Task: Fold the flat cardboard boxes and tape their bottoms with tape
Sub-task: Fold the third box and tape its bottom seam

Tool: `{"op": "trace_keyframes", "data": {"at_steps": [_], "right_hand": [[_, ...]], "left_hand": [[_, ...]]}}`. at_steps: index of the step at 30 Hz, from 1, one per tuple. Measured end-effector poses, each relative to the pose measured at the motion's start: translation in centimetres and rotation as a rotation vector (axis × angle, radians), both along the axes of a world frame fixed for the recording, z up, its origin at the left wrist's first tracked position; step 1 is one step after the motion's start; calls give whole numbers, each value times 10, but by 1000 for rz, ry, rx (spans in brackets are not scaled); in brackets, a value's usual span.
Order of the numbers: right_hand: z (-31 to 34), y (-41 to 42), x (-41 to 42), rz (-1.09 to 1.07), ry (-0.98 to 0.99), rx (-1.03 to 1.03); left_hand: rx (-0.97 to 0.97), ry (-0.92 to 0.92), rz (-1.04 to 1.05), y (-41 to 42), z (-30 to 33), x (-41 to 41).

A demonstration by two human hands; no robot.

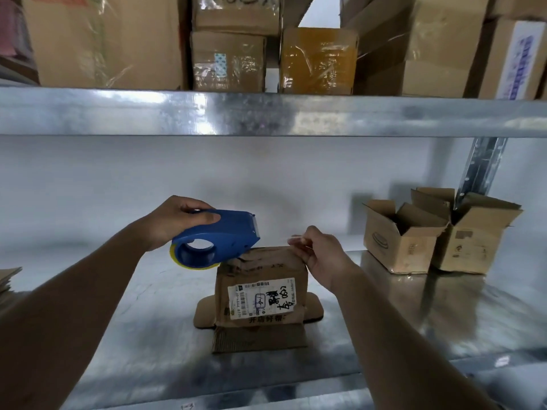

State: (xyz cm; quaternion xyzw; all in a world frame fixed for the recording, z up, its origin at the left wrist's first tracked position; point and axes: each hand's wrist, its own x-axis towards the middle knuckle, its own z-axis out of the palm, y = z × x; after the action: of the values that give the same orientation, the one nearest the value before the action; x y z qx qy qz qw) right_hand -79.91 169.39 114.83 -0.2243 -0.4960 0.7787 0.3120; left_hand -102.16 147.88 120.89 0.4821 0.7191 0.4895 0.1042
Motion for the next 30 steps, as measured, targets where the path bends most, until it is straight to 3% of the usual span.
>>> {"op": "trace_keyframes", "data": {"at_steps": [6,30], "right_hand": [[0,2,6,-28,102,-106],[-26,32,27,14,-504,322]], "left_hand": [[-11,23,-56,2,9,1],[-61,43,42,1,-3,-10]]}}
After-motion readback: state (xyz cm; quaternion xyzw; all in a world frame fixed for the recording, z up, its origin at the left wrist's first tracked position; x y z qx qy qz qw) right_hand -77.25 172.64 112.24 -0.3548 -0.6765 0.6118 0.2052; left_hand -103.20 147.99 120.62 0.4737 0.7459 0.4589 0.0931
